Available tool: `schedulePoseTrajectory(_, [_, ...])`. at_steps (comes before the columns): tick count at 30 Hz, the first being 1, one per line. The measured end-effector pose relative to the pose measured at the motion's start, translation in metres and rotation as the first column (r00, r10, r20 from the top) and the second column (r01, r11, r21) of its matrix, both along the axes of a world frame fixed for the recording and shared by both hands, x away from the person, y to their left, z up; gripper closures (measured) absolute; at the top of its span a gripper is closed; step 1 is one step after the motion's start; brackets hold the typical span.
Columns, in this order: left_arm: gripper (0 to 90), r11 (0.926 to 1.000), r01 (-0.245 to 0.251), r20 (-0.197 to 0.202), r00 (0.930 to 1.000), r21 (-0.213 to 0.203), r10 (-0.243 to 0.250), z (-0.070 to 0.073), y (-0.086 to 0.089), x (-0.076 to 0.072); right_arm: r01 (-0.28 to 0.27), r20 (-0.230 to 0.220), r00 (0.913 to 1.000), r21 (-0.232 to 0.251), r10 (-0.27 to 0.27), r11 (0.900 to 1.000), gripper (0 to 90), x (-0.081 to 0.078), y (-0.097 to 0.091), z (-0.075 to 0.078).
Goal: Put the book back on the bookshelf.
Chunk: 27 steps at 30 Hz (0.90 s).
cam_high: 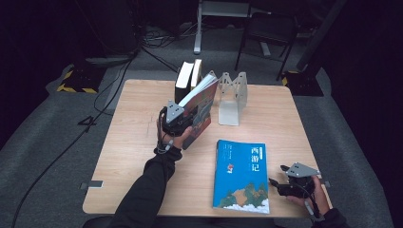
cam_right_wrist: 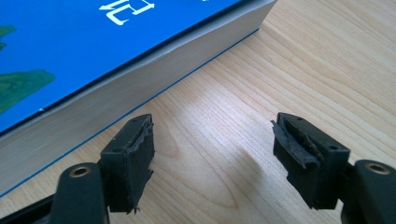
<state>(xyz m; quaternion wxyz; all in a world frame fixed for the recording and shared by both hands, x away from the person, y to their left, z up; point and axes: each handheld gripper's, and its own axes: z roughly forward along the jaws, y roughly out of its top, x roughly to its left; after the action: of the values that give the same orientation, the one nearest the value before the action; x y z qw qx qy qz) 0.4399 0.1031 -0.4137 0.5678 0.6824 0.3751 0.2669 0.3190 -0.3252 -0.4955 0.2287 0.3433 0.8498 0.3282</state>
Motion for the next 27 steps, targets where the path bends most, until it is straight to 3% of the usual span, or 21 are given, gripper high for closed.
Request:
schedulePoseTrajectory(3, [72.2,1.0000,0.006,0.000,1.0000,0.000,-0.006,-0.002,0.000,-0.001,0.000,-0.002,1.0000,0.003,0.001,1.0000,28.7,0.000,0.000,-0.001])
schedulePoseTrajectory(6, [70.2,0.9998,0.020,-0.029,0.9994,0.010,-0.019,-0.012,0.002,-0.002,-0.009,-0.001,1.0000,-0.002,0.009,1.0000,28.5,-0.001,0.001,0.000])
schedulePoseTrajectory(7, [69.8,0.9995,0.018,-0.035,0.9992,0.026,-0.017,-0.015,0.003,-0.003,-0.009,-0.001,1.0000,-0.001,0.009,1.0000,28.5,-0.001,0.001,0.000])
schedulePoseTrajectory(8, [69.1,0.9974,0.019,-0.056,0.9983,0.070,-0.015,-0.025,0.004,-0.004,-0.007,0.000,1.0000,-0.001,0.007,1.0000,28.5,-0.001,0.000,0.000])
schedulePoseTrajectory(11, [68.3,0.9918,0.018,-0.116,0.9932,0.126,-0.003,-0.044,0.005,-0.006,-0.006,-0.002,1.0000,-0.001,0.006,1.0000,28.5,0.000,0.000,0.000])
schedulePoseTrajectory(13, [68.6,0.9902,0.017,-0.149,0.9888,0.138,0.004,-0.054,0.006,-0.005,-0.008,-0.001,1.0000,-0.004,0.008,1.0000,28.5,-0.001,0.000,0.000])
schedulePoseTrajectory(18, [72.7,0.9896,-0.030,-0.151,0.9872,0.141,0.052,-0.058,-0.002,-0.002,-0.011,0.004,0.9999,-0.006,0.011,0.9999,28.5,-0.001,0.001,0.001])
schedulePoseTrajectory(26, [73.5,0.9861,-0.107,-0.148,0.9809,0.127,0.126,-0.059,-0.037,0.015,-0.010,0.002,1.0000,0.002,0.010,0.9999,28.5,-0.001,0.000,0.000])
schedulePoseTrajectory(27, [73.6,0.9879,-0.111,-0.154,0.9799,0.109,0.127,-0.060,-0.040,0.018,-0.011,0.002,0.9999,-0.002,0.011,0.9999,28.5,-0.001,0.000,-0.001])
